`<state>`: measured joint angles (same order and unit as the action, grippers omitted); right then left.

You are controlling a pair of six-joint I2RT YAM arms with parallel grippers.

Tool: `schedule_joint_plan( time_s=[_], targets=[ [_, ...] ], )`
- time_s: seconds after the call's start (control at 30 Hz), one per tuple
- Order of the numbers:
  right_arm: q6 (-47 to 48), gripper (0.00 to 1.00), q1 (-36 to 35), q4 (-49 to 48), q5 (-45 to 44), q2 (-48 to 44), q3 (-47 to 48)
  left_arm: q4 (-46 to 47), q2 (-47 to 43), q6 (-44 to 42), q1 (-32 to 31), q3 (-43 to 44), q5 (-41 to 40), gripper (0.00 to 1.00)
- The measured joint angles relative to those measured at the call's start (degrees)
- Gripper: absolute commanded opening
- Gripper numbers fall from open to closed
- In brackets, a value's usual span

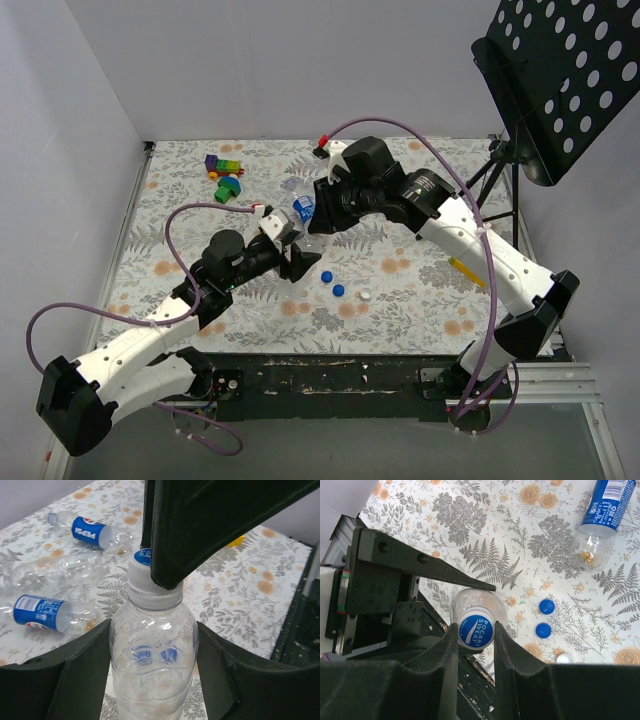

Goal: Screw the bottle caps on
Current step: Screw the bottle cap onto the plastic bottle, then place the plastic bottle at the center of the board.

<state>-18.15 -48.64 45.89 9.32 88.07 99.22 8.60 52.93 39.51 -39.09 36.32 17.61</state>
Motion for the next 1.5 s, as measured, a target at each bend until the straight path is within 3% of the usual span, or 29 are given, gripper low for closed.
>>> schedule_joint_plan(
  time_s=[0.1,0.33,0.37,0.5,0.6,0.7,1.0,1.2,1.5],
  targets=[
    [-0.15,0.01,0.26,1.05,-0.20,1.79,1.84,-0.76,0.09,-2.47,-1.86,0.15,-5.79,0.00],
    [-1.90,0.01,1.01,1.77,-1.62,3.08,2.64,0.63,3.08,-12.68,-12.15,1.03,-29.99,0.00],
    [-2.10,0.08,1.03,1.62,-1.79,3.13,2.64,1.46,3.65,-13.79,-13.18,1.03,-32.70,0.00],
    [-1.99,0.53,1.03,-1.40,-2.45,2.78,2.58,5.42,4.66,-14.73,-14.75,0.72,-39.32,0.00],
    [-0.63,0.73,0.74,-3.89,-3.87,-0.09,0.59,10.95,4.39,-12.35,-14.78,-0.85,-43.39,0.00],
    [1.46,0.83,1.03,-5.18,-7.15,-7.32,-4.79,14.38,4.00,-9.35,-12.55,-2.36,-47.39,0.00],
    [9.60,0.86,1.33,-19.96,-18.62,-35.45,-31.71,24.98,7.43,1.51,6.25,-4.94,-44.65,0.00],
    [12.11,0.85,1.33,-26.21,-19.41,-42.82,-49.24,37.55,17.20,2.93,15.02,-4.96,-38.86,0.00],
    [16.13,0.86,1.33,-30.34,-18.47,-47.95,-53.00,55.43,35.41,0.52,23.91,-3.50,-32.20,0.01]
  ],
)
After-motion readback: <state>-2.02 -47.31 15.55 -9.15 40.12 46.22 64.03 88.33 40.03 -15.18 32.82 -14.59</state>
